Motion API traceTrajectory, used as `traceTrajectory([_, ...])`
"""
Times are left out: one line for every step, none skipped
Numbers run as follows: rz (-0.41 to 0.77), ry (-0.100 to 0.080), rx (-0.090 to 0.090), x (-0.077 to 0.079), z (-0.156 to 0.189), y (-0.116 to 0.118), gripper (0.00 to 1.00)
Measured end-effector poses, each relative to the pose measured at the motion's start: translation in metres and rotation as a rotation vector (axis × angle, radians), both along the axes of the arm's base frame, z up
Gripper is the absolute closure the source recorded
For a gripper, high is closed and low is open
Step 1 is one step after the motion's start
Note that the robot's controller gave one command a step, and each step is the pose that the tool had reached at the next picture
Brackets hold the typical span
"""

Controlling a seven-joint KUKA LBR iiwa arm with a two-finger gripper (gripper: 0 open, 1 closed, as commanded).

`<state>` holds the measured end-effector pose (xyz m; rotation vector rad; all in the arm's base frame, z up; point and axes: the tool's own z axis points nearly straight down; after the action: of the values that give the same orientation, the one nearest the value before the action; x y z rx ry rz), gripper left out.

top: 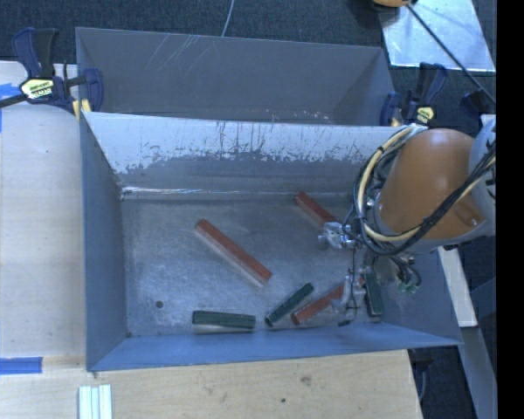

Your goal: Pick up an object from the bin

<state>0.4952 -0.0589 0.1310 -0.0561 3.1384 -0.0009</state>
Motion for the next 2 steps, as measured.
traceTrajectory([0.000,0.000,0.000,0.000,0.000,0.000,0.00])
traceTrajectory([0.074,0.001,0.001,-0.007,-0.061,-0.016,1.00])
